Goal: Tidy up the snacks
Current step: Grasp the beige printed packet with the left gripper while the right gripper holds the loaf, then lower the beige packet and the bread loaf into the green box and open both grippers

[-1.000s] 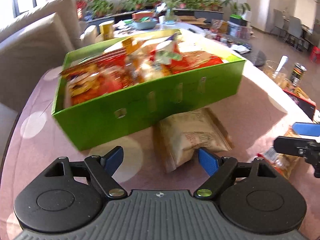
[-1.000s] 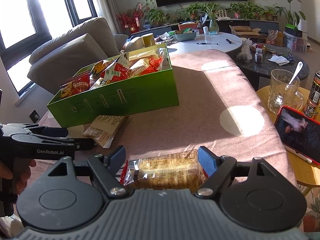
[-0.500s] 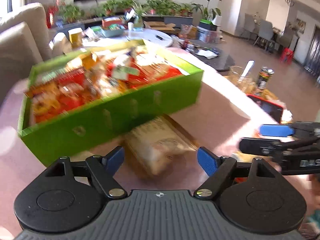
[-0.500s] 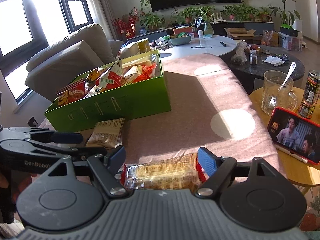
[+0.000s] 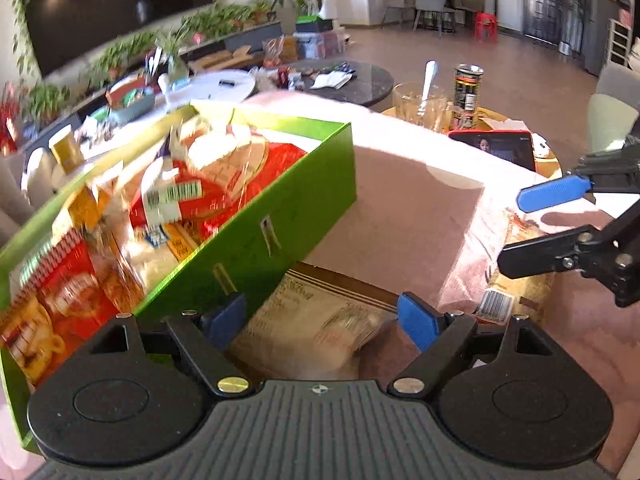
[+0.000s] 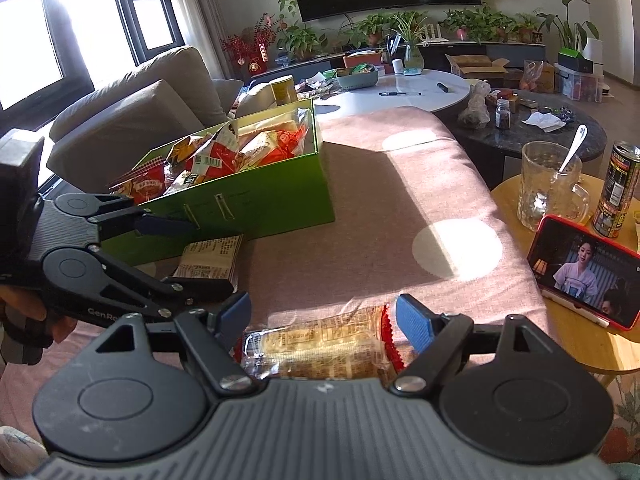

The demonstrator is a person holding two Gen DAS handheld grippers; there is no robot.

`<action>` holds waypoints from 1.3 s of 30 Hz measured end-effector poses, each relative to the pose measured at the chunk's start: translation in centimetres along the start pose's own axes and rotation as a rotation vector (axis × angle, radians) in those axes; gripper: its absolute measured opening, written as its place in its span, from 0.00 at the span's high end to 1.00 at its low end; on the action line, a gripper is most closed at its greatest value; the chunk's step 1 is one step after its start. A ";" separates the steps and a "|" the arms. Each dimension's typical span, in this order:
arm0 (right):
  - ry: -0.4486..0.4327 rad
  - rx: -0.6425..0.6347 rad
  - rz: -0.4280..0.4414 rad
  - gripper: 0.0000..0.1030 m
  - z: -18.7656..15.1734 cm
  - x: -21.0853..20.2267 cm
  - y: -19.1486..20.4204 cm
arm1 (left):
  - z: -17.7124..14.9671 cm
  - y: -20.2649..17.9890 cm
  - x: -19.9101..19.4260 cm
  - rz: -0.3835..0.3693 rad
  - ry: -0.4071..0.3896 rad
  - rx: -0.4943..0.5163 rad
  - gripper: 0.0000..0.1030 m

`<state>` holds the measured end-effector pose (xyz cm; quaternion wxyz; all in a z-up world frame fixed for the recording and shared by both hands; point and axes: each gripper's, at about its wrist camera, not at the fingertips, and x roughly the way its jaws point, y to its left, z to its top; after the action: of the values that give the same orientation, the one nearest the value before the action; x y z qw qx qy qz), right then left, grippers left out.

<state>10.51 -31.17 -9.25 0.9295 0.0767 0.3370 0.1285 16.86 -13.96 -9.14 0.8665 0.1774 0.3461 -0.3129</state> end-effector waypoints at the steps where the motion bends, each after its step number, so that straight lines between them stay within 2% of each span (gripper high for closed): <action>1: 0.002 0.002 -0.001 0.18 0.0 0.1 -0.1 | -0.1 0.2 0.1 -0.004 0.000 -0.027 0.19; 4: 0.011 0.006 -0.002 0.18 -0.1 0.3 -0.2 | -0.8 0.5 -0.4 -0.007 0.001 -0.106 0.21; 5: 0.013 0.007 -0.002 0.18 -0.1 0.3 -0.2 | -1.1 0.6 -0.6 -0.018 0.011 -0.132 0.33; 6: 0.015 0.007 -0.002 0.18 -0.1 0.3 -0.2 | -1.3 0.5 -0.7 -0.017 0.026 -0.149 0.39; 9: 0.023 0.005 0.003 0.18 -0.3 0.4 -0.2 | -2.5 -0.2 -1.3 0.037 0.034 -0.157 0.46; 14: 0.047 -0.039 0.013 0.17 -0.8 0.1 0.6 | -4.1 -0.6 -2.7 0.091 0.020 -0.209 0.46; 20: 0.066 -0.100 0.001 0.17 -1.6 0.4 2.1 | -4.3 -0.4 -3.1 0.125 0.009 -0.254 0.45; 26: 0.074 -0.126 -0.060 0.17 -1.8 0.9 2.9 | -4.2 -1.1 -2.7 0.149 0.003 -0.248 0.29; 29: 0.077 -0.130 -0.086 0.17 -2.0 1.3 2.8 | -4.1 -1.2 -2.6 0.153 -0.003 -0.257 0.29; 31: 0.080 -0.133 -0.095 0.17 -2.1 1.5 2.8 | -4.1 -1.1 -2.5 0.155 -0.006 -0.266 0.30; 33: 0.083 -0.128 -0.097 0.17 -2.2 1.6 2.6 | -4.1 -1.0 -2.7 0.157 -0.013 -0.277 0.44; 34: 0.084 -0.123 -0.096 0.17 -2.1 1.6 2.5 | -4.0 -1.0 -2.8 0.158 -0.011 -0.277 0.46; 39: 0.069 -0.097 -0.078 0.18 -1.7 1.0 2.4 | -4.1 -1.4 -3.9 0.198 -0.029 -0.299 0.48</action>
<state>9.66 -28.49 -10.61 0.9244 0.0141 0.3649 0.1107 11.70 -11.21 -9.39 0.9146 0.0753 0.3572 -0.1739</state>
